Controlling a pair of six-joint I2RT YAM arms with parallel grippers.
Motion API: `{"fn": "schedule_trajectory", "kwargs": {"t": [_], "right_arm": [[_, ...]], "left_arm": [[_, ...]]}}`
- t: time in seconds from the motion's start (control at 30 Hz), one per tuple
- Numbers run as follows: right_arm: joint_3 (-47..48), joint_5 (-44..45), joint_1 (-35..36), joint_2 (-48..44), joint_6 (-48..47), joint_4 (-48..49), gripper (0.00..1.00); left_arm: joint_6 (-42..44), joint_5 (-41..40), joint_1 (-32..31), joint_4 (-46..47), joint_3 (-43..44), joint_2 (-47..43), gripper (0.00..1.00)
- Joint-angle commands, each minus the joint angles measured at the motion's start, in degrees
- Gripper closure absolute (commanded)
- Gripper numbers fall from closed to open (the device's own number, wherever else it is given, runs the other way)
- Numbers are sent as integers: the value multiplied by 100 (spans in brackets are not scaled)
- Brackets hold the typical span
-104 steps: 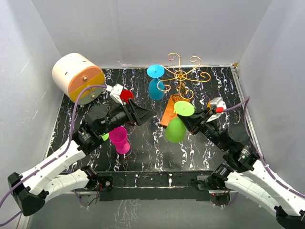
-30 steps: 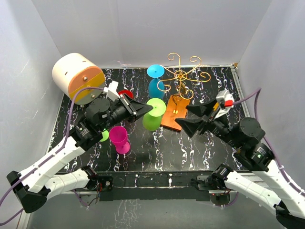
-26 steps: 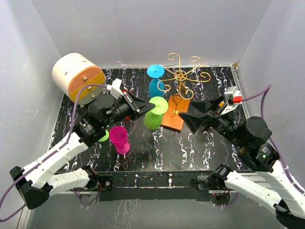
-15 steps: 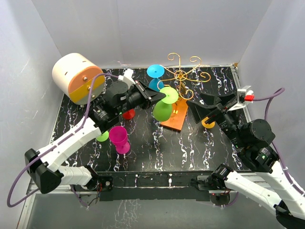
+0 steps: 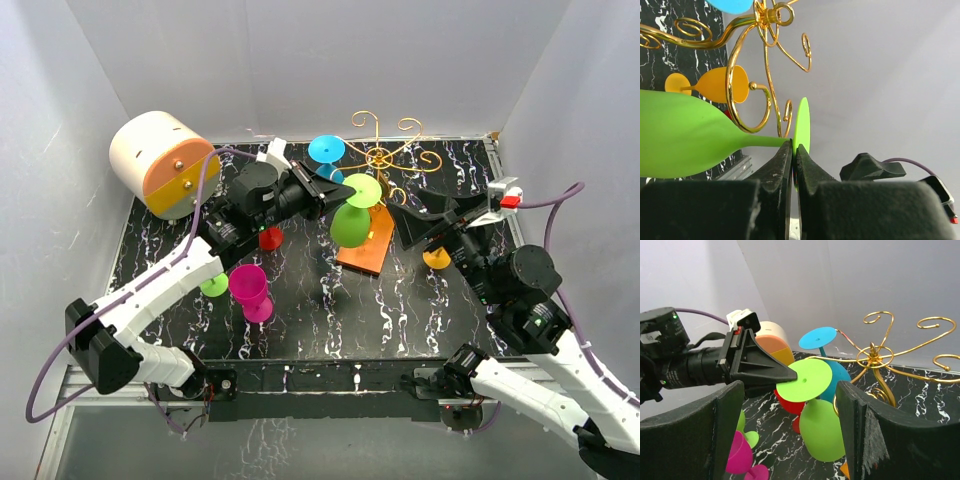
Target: Place the wine glass upside down on the wine glass rack
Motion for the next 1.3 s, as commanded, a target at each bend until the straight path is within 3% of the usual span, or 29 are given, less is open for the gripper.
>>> {"fn": "schedule_trajectory", "kwargs": {"t": [0.0, 0.8, 1.27], "right_arm": [[-187, 151, 18, -73, -194, 521, 28], [-586, 159, 16, -425, -205, 876, 27], [-629, 126, 16, -488, -87, 831, 27]], "left_arm": [[-107, 135, 26, 7, 287, 74, 100], [-252, -366, 146, -402, 1004, 545, 100], [-256, -234, 402, -377, 1158, 750, 100]]}}
